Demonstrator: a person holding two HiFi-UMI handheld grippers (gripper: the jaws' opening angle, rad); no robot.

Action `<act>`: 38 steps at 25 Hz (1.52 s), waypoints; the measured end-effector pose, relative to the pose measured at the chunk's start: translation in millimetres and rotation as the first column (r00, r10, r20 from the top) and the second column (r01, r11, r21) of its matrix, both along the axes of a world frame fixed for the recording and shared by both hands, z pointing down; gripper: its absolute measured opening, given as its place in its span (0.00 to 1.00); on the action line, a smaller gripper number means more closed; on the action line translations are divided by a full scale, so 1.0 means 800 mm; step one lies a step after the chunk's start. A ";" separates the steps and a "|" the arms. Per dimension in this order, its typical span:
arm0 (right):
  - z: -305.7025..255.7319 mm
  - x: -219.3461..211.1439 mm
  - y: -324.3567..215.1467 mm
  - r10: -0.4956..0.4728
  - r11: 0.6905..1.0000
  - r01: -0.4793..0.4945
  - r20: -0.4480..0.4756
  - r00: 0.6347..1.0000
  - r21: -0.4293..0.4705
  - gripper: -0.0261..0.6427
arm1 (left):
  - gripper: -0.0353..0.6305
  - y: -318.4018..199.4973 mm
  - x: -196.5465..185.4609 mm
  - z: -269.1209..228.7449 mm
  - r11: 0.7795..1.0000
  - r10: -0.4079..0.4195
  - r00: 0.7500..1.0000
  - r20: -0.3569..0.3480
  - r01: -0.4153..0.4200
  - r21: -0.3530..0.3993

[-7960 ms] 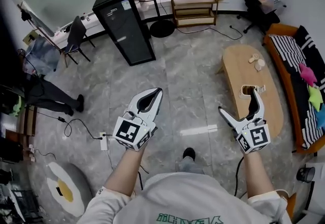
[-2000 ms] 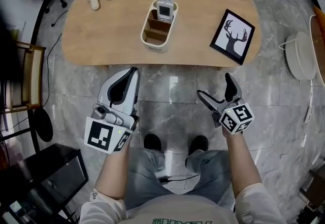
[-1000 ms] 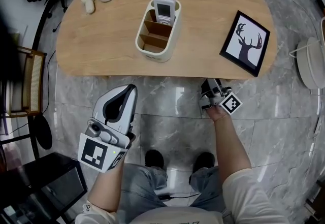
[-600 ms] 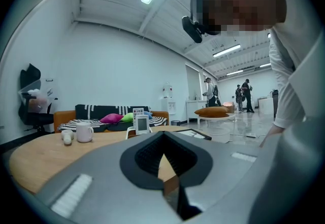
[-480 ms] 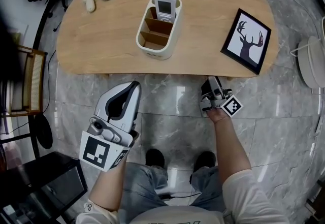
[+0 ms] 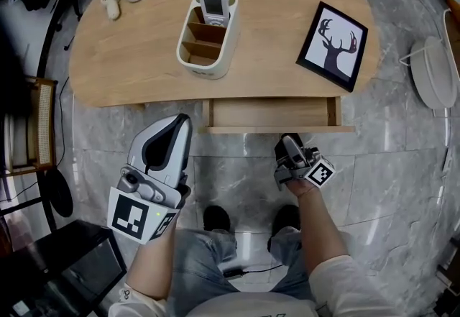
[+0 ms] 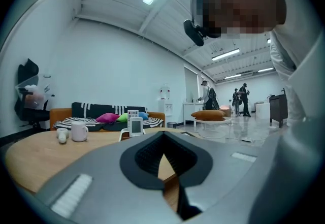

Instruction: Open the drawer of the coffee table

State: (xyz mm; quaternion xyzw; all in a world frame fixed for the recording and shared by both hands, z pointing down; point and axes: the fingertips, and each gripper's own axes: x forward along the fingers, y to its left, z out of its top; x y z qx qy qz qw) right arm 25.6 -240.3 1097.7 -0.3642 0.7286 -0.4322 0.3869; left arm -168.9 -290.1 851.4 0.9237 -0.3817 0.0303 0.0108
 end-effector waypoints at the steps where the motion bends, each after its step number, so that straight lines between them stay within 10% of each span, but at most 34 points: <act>1: 0.000 -0.002 0.010 -0.007 1.000 0.007 0.004 1.000 -0.006 0.73 | 0.05 0.001 0.002 -0.001 1.000 0.003 1.000 -0.002 -0.003 -0.002; 19: 0.022 -0.012 0.054 -0.156 0.986 0.157 0.023 0.987 -0.047 0.73 | 0.05 0.010 0.016 -0.006 1.000 0.018 1.000 0.003 -0.018 -0.009; 32: 0.053 -0.017 0.114 -0.296 0.923 0.255 -0.109 0.949 -0.289 0.73 | 0.05 0.031 0.015 -0.019 0.996 0.024 1.000 0.019 -0.022 -0.092; 38: -0.071 -0.015 0.188 -0.411 0.886 0.334 -0.209 0.888 -0.322 0.73 | 0.05 0.042 0.006 -0.086 0.988 0.009 1.000 0.023 -0.006 -0.155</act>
